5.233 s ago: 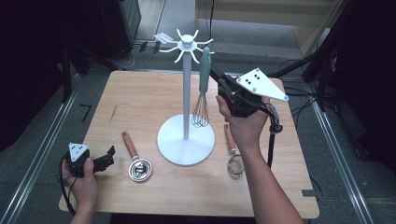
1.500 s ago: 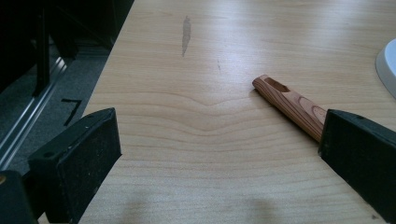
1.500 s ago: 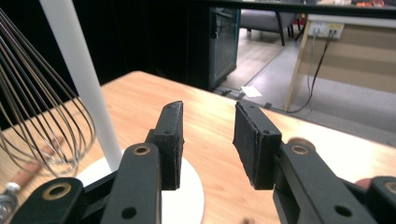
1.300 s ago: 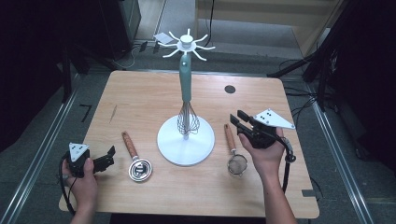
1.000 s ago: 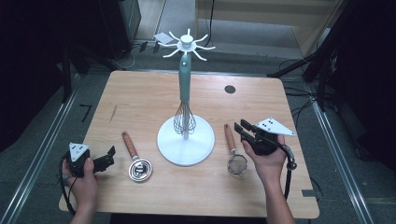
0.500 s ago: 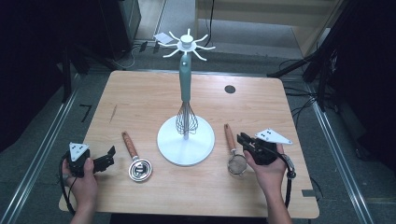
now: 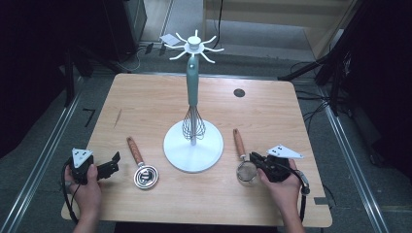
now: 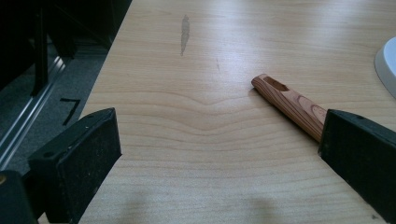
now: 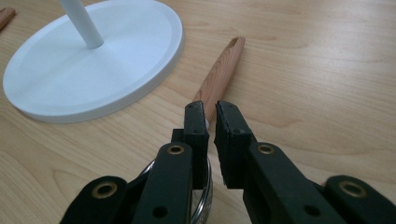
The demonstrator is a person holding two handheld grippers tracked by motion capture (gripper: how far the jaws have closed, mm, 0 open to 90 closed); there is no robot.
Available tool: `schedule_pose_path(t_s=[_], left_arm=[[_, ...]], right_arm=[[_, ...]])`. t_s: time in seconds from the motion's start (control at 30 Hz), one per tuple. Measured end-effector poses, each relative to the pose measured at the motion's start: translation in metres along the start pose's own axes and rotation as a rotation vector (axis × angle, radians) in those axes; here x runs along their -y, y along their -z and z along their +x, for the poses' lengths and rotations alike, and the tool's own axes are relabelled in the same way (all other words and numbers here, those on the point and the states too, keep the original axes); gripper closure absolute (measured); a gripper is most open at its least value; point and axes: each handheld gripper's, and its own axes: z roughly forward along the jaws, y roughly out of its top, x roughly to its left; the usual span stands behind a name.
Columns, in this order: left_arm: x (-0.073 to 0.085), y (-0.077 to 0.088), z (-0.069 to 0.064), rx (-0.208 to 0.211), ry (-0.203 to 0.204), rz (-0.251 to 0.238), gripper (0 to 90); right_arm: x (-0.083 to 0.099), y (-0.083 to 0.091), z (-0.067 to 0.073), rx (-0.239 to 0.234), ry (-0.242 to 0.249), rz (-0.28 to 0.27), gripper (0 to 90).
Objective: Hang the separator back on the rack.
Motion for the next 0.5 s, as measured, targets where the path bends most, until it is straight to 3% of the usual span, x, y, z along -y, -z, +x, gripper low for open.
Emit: schedule_pose_path(t_s=[0.5], left_arm=[[0.000,0.000,0.000,0.003,0.000,0.001,0.0]], right_arm=[[0.011,-0.002,-0.011,0.012,-0.032,0.052,84.3]])
